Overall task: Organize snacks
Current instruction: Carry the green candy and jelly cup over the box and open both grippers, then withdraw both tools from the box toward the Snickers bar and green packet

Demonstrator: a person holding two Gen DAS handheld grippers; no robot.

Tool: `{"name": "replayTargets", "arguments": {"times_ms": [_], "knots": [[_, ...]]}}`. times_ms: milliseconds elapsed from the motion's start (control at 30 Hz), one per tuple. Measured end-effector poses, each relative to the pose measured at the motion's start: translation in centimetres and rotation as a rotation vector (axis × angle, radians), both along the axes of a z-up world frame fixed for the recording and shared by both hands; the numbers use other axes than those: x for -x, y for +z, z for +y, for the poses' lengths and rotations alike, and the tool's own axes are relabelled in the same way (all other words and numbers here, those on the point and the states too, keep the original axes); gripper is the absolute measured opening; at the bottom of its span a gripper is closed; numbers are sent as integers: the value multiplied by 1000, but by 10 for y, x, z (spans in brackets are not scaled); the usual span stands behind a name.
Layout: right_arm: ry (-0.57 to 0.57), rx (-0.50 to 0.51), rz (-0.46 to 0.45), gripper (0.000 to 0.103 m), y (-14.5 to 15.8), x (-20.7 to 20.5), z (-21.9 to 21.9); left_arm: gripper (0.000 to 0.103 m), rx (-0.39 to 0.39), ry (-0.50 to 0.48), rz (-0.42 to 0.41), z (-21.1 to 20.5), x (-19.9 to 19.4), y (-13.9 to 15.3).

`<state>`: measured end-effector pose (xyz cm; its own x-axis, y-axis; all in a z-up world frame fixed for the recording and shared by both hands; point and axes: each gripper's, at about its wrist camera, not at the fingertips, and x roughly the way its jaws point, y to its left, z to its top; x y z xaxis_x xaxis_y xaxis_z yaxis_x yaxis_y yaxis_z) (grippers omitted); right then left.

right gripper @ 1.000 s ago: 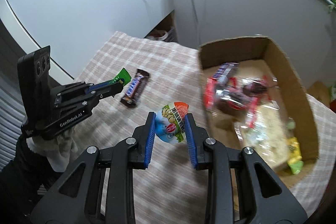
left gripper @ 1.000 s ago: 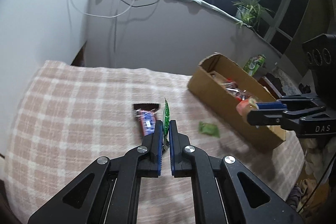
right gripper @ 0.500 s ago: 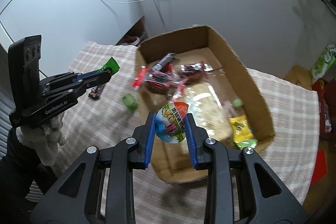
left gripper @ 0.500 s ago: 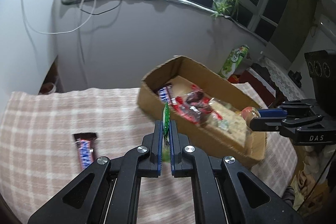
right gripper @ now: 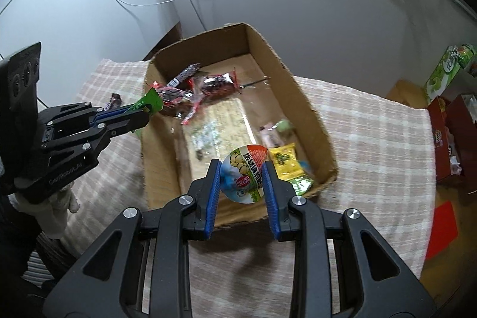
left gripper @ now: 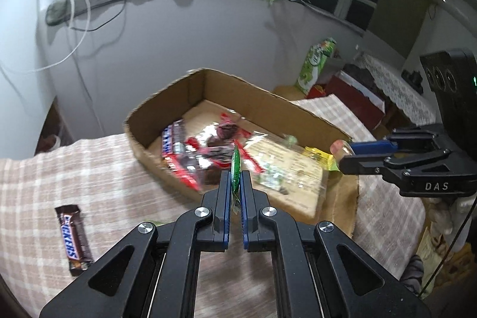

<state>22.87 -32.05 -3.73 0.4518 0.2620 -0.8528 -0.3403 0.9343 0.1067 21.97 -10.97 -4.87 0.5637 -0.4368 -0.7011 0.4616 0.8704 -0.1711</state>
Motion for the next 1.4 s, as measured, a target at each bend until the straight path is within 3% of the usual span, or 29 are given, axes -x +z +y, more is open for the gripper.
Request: {"name": "replayTargets", "arguments": {"times_ms": [300, 733, 800, 833, 900, 967, 1033, 1100, 1400], "knots": [[-2, 55, -19, 29, -3, 4, -9, 5, -67, -51, -16, -33, 6, -2], [-5, 77, -39, 29, -2, 1, -8, 5, -87, -61, -20, -47, 8, -1], [-5, 85, -44, 29, -2, 0, -6, 10, -91, -62, -21, -48, 8, 0], [-6, 88, -45, 31, -2, 0, -6, 15, -92, -64, -21, -48, 8, 0], [-10, 92, -48, 33, -2, 0, -6, 15, -96, -62, -28, -49, 8, 0], [-15, 98, -54, 42, -1, 0, -6, 15, -100, -62, -30, -50, 8, 0], [-22, 109, -67, 60, 0, 0, -7, 18, -105, -63, -34, -50, 9, 1], [-27, 116, -77, 66, 2, 1, -8, 20, -106, -62, -36, -50, 9, 2], [-54, 121, -91, 72, 7, 3, -11, 29, -110, -57, -44, -50, 11, 3]]}}
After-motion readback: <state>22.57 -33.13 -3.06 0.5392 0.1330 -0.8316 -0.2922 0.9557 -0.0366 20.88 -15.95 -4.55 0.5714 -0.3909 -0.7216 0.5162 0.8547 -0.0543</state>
